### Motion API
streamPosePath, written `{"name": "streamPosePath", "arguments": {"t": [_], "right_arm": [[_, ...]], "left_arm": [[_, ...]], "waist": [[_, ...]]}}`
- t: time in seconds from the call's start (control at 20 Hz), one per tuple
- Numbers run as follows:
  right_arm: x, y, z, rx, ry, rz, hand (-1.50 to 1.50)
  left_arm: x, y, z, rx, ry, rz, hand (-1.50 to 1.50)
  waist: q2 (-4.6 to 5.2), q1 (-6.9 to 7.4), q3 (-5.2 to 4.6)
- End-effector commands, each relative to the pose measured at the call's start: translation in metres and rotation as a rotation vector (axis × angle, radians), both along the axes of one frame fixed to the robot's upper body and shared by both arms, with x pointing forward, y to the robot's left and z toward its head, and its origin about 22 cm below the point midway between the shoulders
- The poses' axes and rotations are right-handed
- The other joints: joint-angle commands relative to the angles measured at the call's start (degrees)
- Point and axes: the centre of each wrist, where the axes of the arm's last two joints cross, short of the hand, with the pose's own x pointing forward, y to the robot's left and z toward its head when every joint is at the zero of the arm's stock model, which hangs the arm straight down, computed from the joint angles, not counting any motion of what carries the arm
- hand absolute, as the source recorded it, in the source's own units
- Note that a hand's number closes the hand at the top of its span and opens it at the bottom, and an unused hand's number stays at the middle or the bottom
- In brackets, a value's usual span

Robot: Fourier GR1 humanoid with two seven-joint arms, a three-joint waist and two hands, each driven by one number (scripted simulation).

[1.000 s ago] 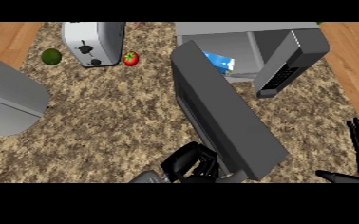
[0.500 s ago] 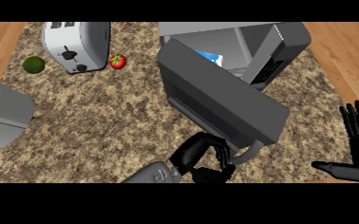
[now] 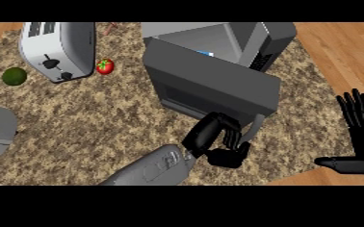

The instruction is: Pick up the milk, place it into the microwave and close the microwave

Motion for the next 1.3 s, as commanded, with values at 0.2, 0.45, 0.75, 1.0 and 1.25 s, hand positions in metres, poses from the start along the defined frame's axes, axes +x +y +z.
{"name": "streamPosePath", "arguments": {"t": [0.2, 0.45, 0.75, 1.0, 1.25], "right_arm": [[0.024, 0.004, 0.03, 0.015, -0.09, 0.112, -1.5], [0.036, 0.01, 0.043, 0.021, -0.11, 0.153, -1.5], [0.049, 0.015, 0.061, 0.041, -0.134, 0.228, -1.5], [0.058, 0.015, 0.078, 0.03, -0.148, 0.263, -1.5], [0.07, 0.034, 0.09, 0.053, -0.168, 0.383, -1.5]], "left_arm": [[0.034, -0.013, 0.04, -0.052, -0.083, 0.081, 1.5], [0.052, -0.017, 0.056, -0.048, -0.089, 0.112, 1.5], [0.067, -0.021, 0.075, -0.058, -0.097, 0.165, 1.5], [0.079, -0.021, 0.083, -0.05, -0.102, 0.205, 1.5], [0.086, -0.022, 0.089, -0.046, -0.111, 0.232, 1.5]], "waist": [[1.05, -4.12, 0.14], [1.89, -5.74, 0.33], [2.51, -7.96, 0.47], [3.22, -9.68, 0.51], [3.63, -10.34, 0.62]]}}
